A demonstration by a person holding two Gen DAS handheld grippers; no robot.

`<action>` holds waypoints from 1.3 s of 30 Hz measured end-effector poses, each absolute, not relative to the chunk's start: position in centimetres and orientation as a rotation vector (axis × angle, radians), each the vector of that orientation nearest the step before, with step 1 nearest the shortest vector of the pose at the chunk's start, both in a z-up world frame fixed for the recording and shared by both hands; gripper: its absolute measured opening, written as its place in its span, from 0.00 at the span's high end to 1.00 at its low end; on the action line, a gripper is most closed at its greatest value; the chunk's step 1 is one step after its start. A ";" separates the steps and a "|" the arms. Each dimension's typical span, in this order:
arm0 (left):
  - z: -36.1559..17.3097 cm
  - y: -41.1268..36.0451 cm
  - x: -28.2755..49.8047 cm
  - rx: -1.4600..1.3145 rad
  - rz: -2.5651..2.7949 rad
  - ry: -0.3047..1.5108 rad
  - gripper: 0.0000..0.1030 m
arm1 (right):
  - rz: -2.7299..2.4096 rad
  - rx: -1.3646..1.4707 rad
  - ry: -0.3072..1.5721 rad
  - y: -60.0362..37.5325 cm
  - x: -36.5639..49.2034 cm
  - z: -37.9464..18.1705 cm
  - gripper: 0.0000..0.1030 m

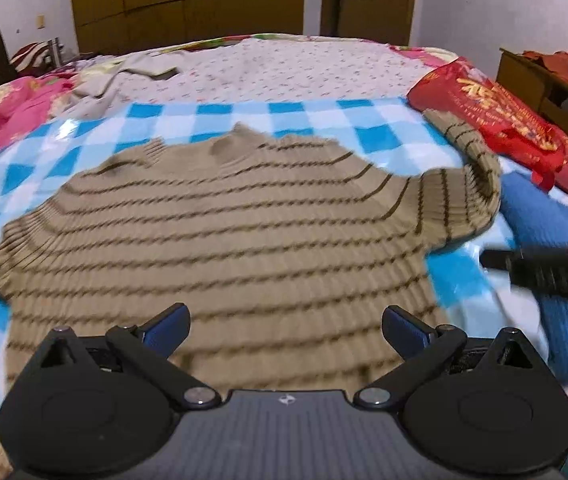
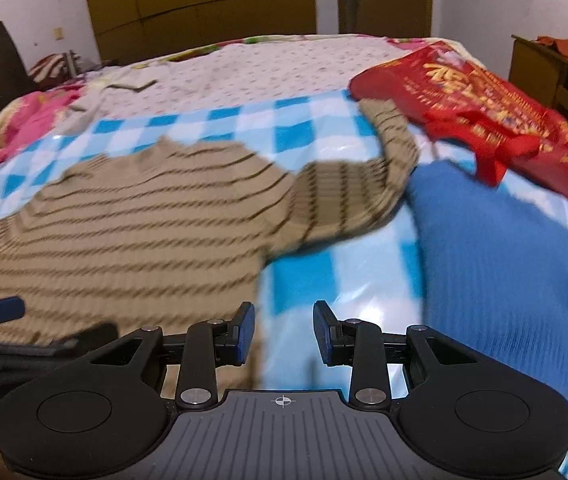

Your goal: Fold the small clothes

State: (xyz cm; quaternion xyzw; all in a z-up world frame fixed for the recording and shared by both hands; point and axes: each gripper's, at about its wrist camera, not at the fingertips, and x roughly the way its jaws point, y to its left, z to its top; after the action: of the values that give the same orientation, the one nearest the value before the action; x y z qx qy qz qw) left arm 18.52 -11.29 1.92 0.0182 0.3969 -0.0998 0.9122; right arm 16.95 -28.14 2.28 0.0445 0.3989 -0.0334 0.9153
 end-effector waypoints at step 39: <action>-0.5 -14.8 24.0 -0.069 -0.273 0.844 0.00 | -0.313 0.380 0.750 -42.5 38.2 0.5 0.70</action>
State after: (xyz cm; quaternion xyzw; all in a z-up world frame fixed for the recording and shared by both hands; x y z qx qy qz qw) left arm 23.97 -14.79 -0.51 -0.0334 0.4080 -0.1318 0.9028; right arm 38.23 -42.49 0.51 0.1839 0.3623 -0.1512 0.9011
